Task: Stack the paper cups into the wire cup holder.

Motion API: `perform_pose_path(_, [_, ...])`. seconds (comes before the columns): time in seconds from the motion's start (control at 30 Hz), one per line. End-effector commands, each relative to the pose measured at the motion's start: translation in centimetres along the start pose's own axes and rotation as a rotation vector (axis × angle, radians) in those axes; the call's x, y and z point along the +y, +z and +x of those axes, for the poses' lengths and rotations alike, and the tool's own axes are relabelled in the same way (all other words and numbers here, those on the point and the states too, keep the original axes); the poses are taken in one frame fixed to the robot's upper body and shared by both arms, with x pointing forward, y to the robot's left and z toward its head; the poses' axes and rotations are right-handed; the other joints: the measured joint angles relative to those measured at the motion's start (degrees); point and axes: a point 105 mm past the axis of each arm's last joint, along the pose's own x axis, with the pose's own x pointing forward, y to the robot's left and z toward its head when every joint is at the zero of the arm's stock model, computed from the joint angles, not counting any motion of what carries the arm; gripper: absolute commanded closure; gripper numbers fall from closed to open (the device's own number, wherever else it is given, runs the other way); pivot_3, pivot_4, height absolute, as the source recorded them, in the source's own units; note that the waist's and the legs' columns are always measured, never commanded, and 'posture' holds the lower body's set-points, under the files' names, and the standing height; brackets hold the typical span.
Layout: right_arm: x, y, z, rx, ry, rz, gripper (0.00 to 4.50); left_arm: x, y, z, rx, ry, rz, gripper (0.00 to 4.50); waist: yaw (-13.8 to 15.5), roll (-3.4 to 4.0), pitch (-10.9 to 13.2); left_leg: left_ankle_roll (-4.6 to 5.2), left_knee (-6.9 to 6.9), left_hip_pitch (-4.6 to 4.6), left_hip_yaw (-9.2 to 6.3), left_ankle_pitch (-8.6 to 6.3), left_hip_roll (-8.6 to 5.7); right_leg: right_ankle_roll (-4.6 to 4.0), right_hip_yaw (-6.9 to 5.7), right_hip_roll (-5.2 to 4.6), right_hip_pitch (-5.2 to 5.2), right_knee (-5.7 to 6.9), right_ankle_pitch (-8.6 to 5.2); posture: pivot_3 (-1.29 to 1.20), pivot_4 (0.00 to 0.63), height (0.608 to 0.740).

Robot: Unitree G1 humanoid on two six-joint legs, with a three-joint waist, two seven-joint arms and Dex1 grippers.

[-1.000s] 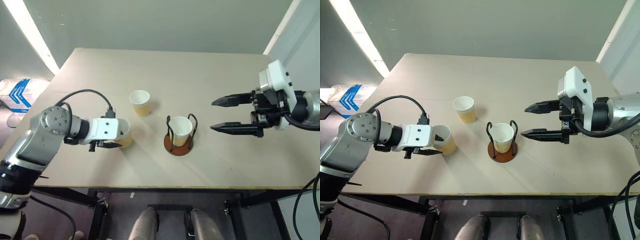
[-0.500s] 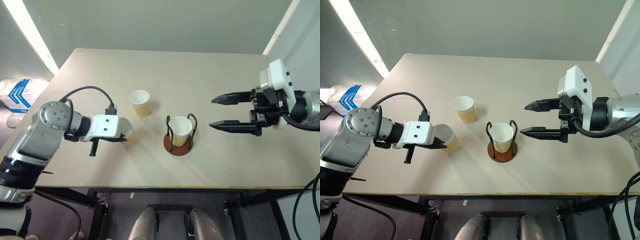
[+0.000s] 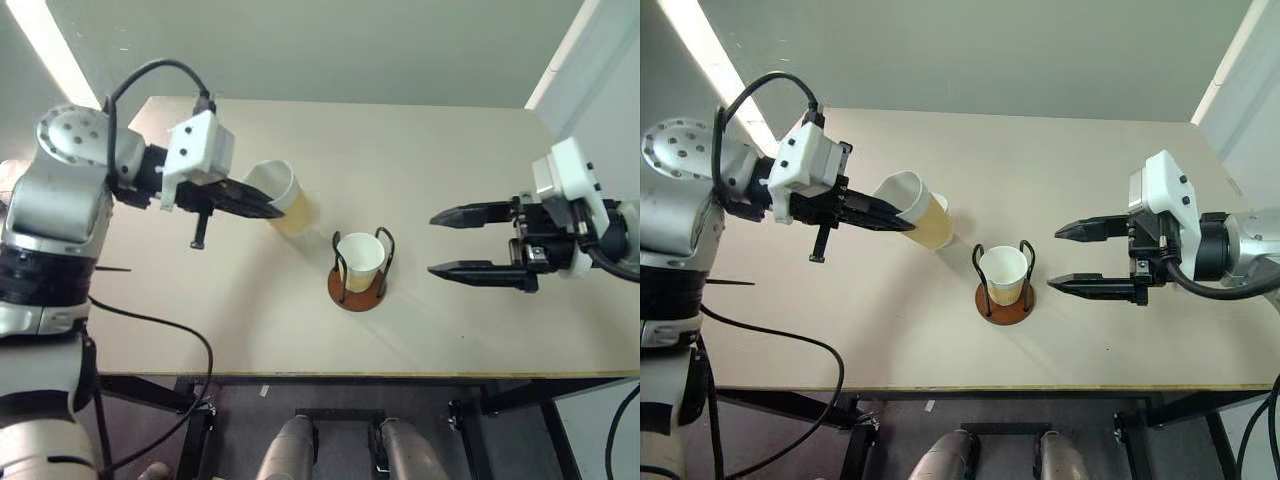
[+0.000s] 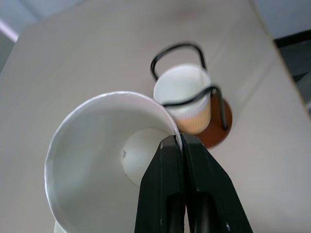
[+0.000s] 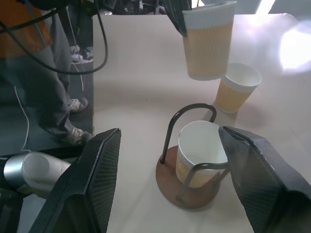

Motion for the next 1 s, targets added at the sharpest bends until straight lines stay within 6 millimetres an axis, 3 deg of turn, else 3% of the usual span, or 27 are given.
perform_pose_path(0.03, [0.5,1.6,-1.2,-0.041,-0.052,-0.061,1.12,0.3,2.0,0.7,-0.043,-0.079,0.070,4.44,0.01,0.00,0.00,0.02,0.02,-0.03,0.00,0.01,0.00,0.00,0.00,0.00,0.00,-0.04,0.00,0.00,0.150,0.740])
perform_pose_path(0.17, [0.7,1.6,-1.3,-0.056,-0.100,-0.055,1.12,1.1,2.5,1.5,-0.057,-0.112,0.107,4.44,0.19,0.00,0.00,0.12,0.17,-0.10,0.00,-0.03,-0.01,0.01,0.01,-0.01,0.04,-0.10,-0.01,0.00,0.150,0.740])
perform_pose_path(0.33, [0.4,2.0,-2.1,-0.125,-0.235,-0.048,1.12,1.8,3.6,3.9,-0.095,-0.193,0.165,4.44,0.41,0.04,0.03,0.30,0.62,-0.28,-0.01,-0.14,-0.02,0.26,0.02,-0.01,0.07,-0.07,0.07,0.00,0.150,0.740])
perform_pose_path(0.53, [0.6,2.3,-2.4,-0.150,-0.299,-0.044,1.12,1.6,4.4,6.4,-0.128,-0.289,0.207,4.44,0.38,0.04,0.03,0.48,1.09,-0.62,0.03,-0.24,-0.12,0.71,0.10,-0.06,0.06,-0.22,0.33,0.00,0.150,0.740])
perform_pose_path(1.0, [0.4,2.0,-2.6,-0.128,-0.331,-0.035,1.12,0.8,2.0,10.0,-0.067,-0.376,0.253,4.44,0.77,0.04,0.03,0.67,1.17,-0.78,0.04,-0.34,-0.26,1.39,0.15,-0.12,0.04,-0.25,0.30,0.00,0.150,0.740])
